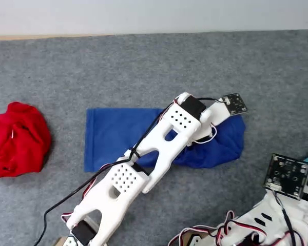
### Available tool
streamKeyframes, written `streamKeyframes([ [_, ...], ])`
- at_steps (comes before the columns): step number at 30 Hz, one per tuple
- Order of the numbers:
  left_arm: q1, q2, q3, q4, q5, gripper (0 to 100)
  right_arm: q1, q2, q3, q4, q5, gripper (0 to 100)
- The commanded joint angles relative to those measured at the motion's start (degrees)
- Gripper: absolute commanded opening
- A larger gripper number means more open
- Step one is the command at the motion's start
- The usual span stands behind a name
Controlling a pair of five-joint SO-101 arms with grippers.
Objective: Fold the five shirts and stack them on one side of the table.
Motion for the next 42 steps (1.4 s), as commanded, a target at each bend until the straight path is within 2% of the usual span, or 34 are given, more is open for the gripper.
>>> streamKeyframes([
  [1,-1.5,-0.8,-3.7,1.9,0.1,13,0.0,-0.2,-0.2,-0.7,0.6,1.1],
  [5,-3.3,-1.4,-5.4,1.9,1.3,22,0.0,-0.2,-0.3,-0.7,0.6,1.1],
  [27,-11.4,-2.5,-5.7,1.9,-0.3,21,0.0,-0.2,-0.3,-0.7,0.6,1.1],
  [36,-9.8,-11.7,-4.5,2.1,-0.4,19,0.0,-0.2,-0.3,-0.7,0.6,1.1],
  [42,-4.8,-20.5,10.1,1.9,1.5,19,0.0,-0.2,-0.3,-0.7,0.6,1.1],
])
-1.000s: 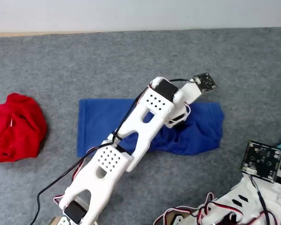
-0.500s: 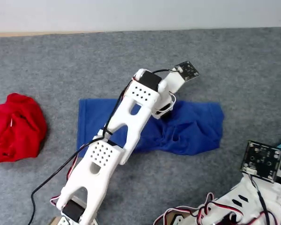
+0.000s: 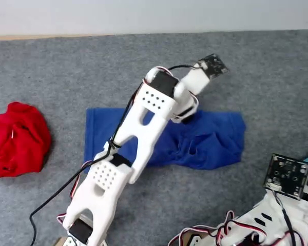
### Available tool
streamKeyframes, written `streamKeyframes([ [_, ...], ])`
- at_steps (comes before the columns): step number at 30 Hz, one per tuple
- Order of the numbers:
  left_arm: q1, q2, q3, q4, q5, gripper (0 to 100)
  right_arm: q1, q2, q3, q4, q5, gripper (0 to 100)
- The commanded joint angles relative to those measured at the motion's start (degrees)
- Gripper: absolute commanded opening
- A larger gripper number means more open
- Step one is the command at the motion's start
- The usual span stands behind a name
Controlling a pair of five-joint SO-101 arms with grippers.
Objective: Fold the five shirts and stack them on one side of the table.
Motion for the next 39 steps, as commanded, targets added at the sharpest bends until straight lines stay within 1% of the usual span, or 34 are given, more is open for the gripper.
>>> streamKeyframes([
  [1,2.7,-6.9,8.4,1.4,0.8,19,0.0,-0.2,-0.3,-0.7,0.6,1.1],
  [6,1.8,-4.7,13.9,0.2,0.9,19,0.0,-0.2,-0.3,-0.7,0.6,1.1],
  [12,1.0,2.1,13.8,-0.4,0.9,19,0.0,-0.2,-0.3,-0.8,0.6,1.1],
  [15,-0.9,4.0,13.8,-1.1,0.8,19,0.0,-0.2,-0.3,-1.2,0.6,1.1],
  [22,-5.3,4.4,13.8,-1.8,0.4,19,0.0,-0.2,-0.2,-1.2,0.6,1.1],
  [25,-5.7,4.4,13.8,-1.2,0.4,19,-0.1,-0.2,-0.2,-1.2,0.6,1.1],
  [30,-5.5,4.4,9.5,1.6,0.6,19,-0.1,-0.2,-0.2,-1.2,0.6,1.1],
  [34,-6.3,4.3,5.8,1.6,0.7,17,-0.1,-0.2,-0.2,-1.2,0.6,1.1],
  [39,-5.7,3.5,5.4,1.7,0.8,17,-0.1,-0.2,-0.2,-1.2,0.6,1.1],
])
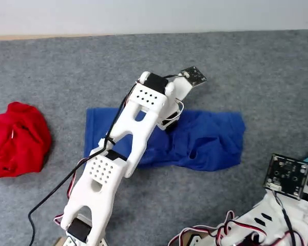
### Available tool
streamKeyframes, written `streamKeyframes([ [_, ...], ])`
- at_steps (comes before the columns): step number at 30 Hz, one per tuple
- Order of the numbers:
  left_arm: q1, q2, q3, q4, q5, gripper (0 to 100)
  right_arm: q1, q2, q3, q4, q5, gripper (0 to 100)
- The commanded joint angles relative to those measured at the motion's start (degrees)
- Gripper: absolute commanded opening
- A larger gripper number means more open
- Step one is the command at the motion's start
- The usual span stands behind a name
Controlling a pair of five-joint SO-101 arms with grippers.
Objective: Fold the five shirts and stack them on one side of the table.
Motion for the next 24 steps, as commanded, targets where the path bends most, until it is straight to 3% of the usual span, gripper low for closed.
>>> streamKeyframes([
  [1,0.8,-2.5,-1.5,1.8,0.3,17,-0.1,-0.2,-0.2,-1.2,0.6,1.1],
  [15,8.6,-9.9,4.9,0.6,1.5,17,-0.1,-0.2,-0.2,-1.0,0.6,1.1],
  [24,3.3,-2.9,8.3,-1.3,1.1,17,-0.1,-0.2,-0.2,-0.9,0.6,1.1],
])
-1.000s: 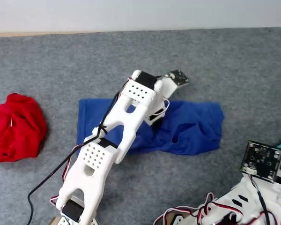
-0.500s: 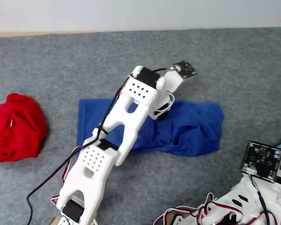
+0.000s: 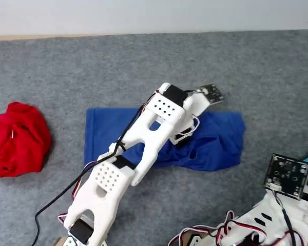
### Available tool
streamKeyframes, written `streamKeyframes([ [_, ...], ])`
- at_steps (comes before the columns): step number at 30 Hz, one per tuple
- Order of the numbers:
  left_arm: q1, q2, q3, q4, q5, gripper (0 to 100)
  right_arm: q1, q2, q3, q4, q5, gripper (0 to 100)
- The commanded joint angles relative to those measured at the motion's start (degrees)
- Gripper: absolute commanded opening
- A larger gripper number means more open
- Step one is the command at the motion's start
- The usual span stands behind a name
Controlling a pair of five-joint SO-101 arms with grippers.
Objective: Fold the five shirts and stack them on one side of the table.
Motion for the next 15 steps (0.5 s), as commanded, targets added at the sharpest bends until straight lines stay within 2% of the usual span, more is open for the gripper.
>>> streamKeyframes([
  [1,-3.5,-0.7,0.0,-0.5,0.1,17,-0.1,-0.2,-0.2,-0.9,0.6,1.1],
  [6,-6.2,-0.4,-1.4,2.3,-0.8,17,-0.1,-0.2,-0.2,-0.7,0.5,1.1],
  [15,-5.3,-4.3,-3.6,2.4,-0.5,17,-0.1,-0.2,-0.2,-0.7,0.5,1.1],
])
